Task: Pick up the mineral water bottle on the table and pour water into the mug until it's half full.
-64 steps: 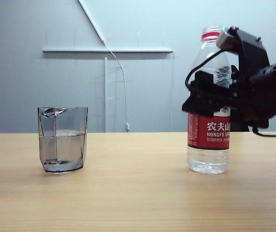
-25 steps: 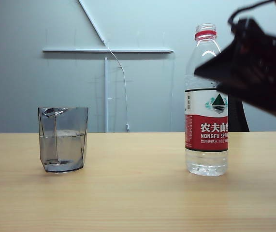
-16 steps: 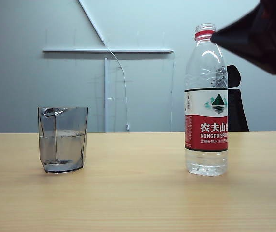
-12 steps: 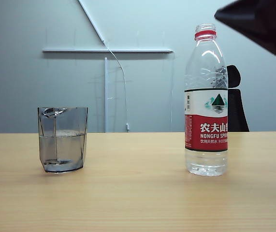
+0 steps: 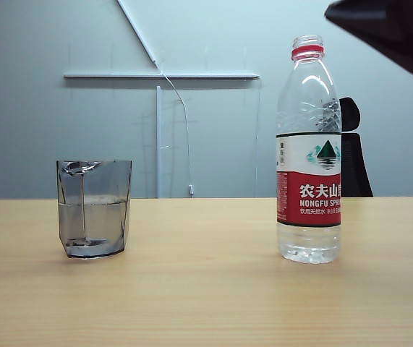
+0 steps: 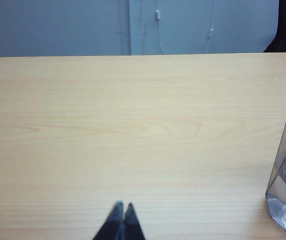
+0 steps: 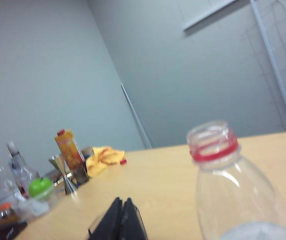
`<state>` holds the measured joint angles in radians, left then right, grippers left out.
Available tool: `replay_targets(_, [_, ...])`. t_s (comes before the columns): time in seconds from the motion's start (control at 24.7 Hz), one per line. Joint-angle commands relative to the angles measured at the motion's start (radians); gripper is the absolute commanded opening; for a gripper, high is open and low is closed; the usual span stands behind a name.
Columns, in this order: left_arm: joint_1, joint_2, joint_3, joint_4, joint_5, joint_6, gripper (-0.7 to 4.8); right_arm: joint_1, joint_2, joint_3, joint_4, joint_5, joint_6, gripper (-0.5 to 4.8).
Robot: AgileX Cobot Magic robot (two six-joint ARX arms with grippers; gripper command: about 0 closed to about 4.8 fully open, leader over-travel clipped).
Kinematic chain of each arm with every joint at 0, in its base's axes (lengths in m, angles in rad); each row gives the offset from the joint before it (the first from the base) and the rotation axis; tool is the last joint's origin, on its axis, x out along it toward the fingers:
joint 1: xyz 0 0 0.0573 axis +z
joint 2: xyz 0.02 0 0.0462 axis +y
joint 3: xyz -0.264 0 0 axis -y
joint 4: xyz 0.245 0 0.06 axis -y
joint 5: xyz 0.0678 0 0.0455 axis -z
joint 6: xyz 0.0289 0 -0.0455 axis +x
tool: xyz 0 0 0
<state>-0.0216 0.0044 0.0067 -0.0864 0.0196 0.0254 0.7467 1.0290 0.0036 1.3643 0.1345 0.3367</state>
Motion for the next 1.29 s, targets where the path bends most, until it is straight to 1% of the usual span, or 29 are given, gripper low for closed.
replay_targets(0.04, [0.002,0.002,0.002,0.013,0.003,-0.003,-0.02,0.000,-0.002,-0.003,-0.035,-0.002,0.003,-0.09])
replay_targets(0.28, [0.002,0.002,0.002,0.013,0.003,-0.003,-0.02,0.000,-0.002,-0.003,-0.166,-0.002,-0.005,-0.09])
replay_targets(0.32, [0.002,0.002,0.002,0.013,0.003,-0.003,-0.02,0.000,-0.002,-0.003,-0.185,-0.001,-0.026,-0.08])
replay_targets(0.36, [0.002,0.002,0.002,0.013,0.003,-0.003,-0.02,-0.002,-0.002,-0.003,-0.203,0.003,-0.070,-0.09])
replay_targets(0.4, [0.002,0.002,0.002,0.013,0.003,-0.003,-0.02,-0.003,-0.002,-0.003,-0.247,0.006,-0.159,-0.09])
replay_targets(0.44, [0.002,0.002,0.002,0.013,0.003,-0.003,-0.02,-0.002,-0.002,-0.003,-0.268,0.005,-0.180,-0.09])
replay_targets(0.57, [0.002,0.002,0.002,0.013,0.003,-0.003,-0.02,-0.003,-0.008,-0.003,-0.339,0.007,-0.191,-0.09])
replay_targets(0.65, [0.002,0.002,0.002,0.013,0.003,-0.003,-0.02,-0.019,-0.036,-0.003,-0.389,0.050,-0.215,-0.09])
replay_targets(0.73, [0.002,0.002,0.002,0.013,0.003,-0.003,-0.02,-0.044,-0.069,-0.003,-0.412,0.066,-0.214,-0.09])
replay_targets(0.85, [0.002,0.002,0.002,0.013,0.003,-0.003,-0.02,-0.108,-0.133,-0.003,-0.427,0.069,-0.214,-0.09])
replay_targets(0.89, [0.002,0.002,0.002,0.013,0.003,-0.003,-0.02,-0.163,-0.197,-0.003,-0.447,0.068,-0.214,-0.09])
replay_targets(1.05, [0.002,0.002,0.002,0.013,0.003,-0.003,-0.02,-0.262,-0.327,-0.003,-0.517,0.066,-0.215,-0.09])
replay_targets(1.13, [0.002,0.002,0.002,0.013,0.003,-0.003,-0.02,-0.307,-0.391,-0.003,-0.584,0.068,-0.215,-0.08])
replay_targets(1.17, [0.002,0.002,0.002,0.013,0.003,-0.003,-0.02,-0.352,-0.455,-0.003,-0.685,0.069,-0.215,-0.09])
replay_targets(1.29, [0.002,0.002,0.002,0.013,0.003,-0.003,-0.02,-0.425,-0.561,-0.003,-0.871,0.069,-0.214,-0.08])
